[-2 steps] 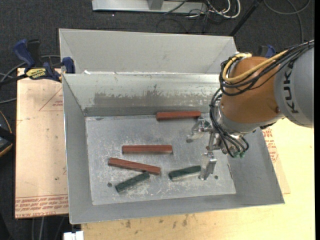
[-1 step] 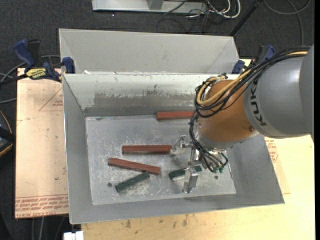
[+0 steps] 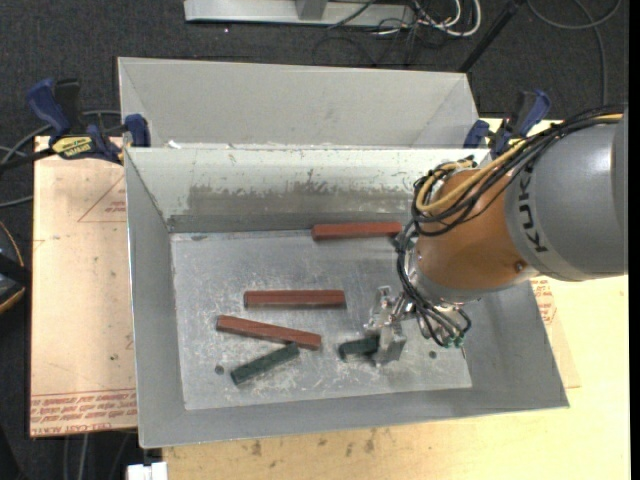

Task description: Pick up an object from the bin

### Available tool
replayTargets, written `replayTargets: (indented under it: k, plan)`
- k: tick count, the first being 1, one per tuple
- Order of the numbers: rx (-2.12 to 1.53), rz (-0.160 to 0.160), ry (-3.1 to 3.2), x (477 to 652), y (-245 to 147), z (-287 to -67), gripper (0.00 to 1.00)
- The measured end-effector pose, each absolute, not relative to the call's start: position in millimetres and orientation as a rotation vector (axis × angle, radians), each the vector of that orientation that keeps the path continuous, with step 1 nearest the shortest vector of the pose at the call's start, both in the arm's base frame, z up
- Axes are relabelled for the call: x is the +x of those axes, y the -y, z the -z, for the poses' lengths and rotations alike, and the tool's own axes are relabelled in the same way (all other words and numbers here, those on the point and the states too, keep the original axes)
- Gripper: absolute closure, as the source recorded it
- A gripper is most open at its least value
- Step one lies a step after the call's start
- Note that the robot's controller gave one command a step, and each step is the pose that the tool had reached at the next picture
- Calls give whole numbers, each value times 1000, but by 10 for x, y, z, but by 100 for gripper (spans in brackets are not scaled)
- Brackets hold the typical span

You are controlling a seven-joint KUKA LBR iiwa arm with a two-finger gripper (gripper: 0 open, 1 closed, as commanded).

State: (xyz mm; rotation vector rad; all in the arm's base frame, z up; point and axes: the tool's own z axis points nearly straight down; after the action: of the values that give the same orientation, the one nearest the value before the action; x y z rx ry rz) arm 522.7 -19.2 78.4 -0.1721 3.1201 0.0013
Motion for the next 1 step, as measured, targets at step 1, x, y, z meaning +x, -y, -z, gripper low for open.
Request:
replayTargets:
  k: [1]
  plan:
    - [-172, -1, -3120, 5226, 192, -784, 100]
